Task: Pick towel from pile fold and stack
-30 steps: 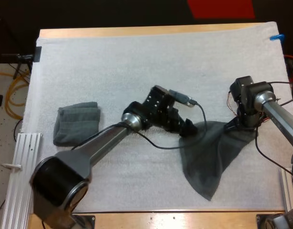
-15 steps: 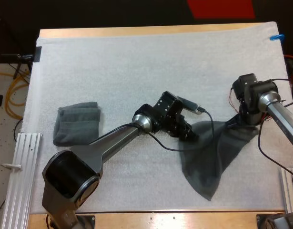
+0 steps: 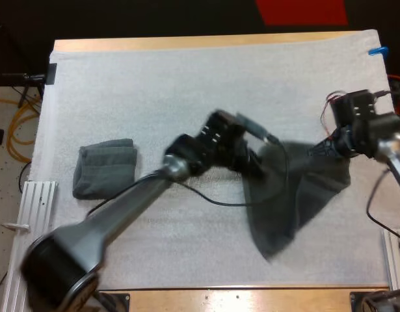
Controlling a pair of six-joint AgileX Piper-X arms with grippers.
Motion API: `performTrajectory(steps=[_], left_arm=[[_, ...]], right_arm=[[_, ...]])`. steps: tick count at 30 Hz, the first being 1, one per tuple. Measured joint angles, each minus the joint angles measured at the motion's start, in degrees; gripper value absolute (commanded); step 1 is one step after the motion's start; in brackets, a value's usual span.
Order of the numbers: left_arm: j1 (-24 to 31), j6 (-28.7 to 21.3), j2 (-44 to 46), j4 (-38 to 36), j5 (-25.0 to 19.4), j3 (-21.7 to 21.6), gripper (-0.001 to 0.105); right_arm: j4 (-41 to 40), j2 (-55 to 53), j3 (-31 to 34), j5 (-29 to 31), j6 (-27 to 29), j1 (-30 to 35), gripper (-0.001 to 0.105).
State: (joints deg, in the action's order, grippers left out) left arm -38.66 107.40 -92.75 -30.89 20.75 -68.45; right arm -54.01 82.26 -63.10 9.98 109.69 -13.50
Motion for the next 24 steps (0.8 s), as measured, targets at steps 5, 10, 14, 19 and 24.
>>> performTrajectory(steps=[5, 10, 14, 19, 24], left_arm=[[2.09, -3.58, 10.57, -5.11, -3.08, -3.87, 0.000], [1.92, -5.89, 17.75, -10.28, -4.57, -5.62, 0.000], [1.92, -6.05, 21.97, -15.66, -7.52, -5.65, 0.000], [1.71, -6.05, 26.87, -23.25, -11.21, -5.65, 0.000], [-2.38, -5.96, 30.39, -30.55, -13.53, -5.65, 0.000]], right_arm=[[1.75, -14.01, 0.00, -0.51, -0.11, -4.11, 0.000], [2.11, -25.30, 0.00, -0.80, -2.99, -10.88, 0.000], [0.79, -29.59, 0.00, -0.14, -6.59, -15.54, 0.000], [-4.59, -31.74, 0.00, -0.16, -9.73, -20.65, 0.000], [-9.82, -33.67, 0.00, -0.08, -13.65, -26.69, 0.000]])
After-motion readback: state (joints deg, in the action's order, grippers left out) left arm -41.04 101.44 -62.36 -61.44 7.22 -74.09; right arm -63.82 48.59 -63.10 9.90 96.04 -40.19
